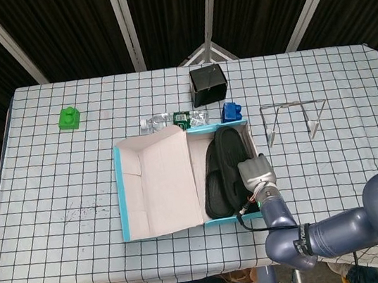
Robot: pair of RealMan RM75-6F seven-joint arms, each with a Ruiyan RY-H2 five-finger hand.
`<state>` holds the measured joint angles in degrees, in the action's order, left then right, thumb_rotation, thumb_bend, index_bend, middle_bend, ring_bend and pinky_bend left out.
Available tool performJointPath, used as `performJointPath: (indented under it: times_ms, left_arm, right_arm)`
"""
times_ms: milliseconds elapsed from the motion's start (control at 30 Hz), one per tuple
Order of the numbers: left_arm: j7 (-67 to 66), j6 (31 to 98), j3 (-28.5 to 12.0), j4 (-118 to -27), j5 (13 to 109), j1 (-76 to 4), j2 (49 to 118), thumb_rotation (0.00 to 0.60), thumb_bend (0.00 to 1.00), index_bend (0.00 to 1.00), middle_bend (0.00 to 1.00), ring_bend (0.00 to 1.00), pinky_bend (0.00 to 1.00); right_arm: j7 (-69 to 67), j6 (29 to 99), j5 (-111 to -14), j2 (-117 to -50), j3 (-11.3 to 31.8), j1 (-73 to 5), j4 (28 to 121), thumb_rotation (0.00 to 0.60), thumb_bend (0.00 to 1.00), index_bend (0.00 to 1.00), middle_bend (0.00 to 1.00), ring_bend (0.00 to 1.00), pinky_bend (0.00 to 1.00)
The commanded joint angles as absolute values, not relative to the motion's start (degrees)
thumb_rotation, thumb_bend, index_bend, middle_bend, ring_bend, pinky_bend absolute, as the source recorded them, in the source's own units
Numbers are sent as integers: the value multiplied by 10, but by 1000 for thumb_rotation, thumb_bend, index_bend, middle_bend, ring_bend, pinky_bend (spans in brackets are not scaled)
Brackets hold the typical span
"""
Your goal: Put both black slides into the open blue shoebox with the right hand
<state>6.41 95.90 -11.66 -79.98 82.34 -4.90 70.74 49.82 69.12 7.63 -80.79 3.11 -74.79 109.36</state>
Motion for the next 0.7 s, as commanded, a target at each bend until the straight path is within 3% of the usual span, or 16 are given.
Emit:
performJointPath:
  times_ms: [33, 267, 400, 700]
  left_arm:
    - [65, 959, -117, -800, 823, -49, 707, 600, 209, 69, 0, 0, 71]
    - [65, 958, -117, -799, 823, -49, 707, 600, 210, 69, 0, 0, 71]
    - [65, 958, -116, -800, 823, -49, 707, 600, 210, 69, 0, 0, 71]
    - [63, 956, -116, -800, 822, -49, 707, 600, 209, 69, 0, 0, 71]
  right_arm:
    - [500, 700, 70, -813, 38, -741, 1093, 600, 587, 551, 489, 520, 161]
    - [488, 715, 51, -805, 61, -718, 1103, 600, 587, 446, 485, 520, 160]
    - [472, 713, 46, -790, 82, -704, 1116, 600, 586, 391, 433, 511, 159]
    - [469, 695, 72, -740, 120, -690, 1151, 600, 510, 191, 271, 361, 154]
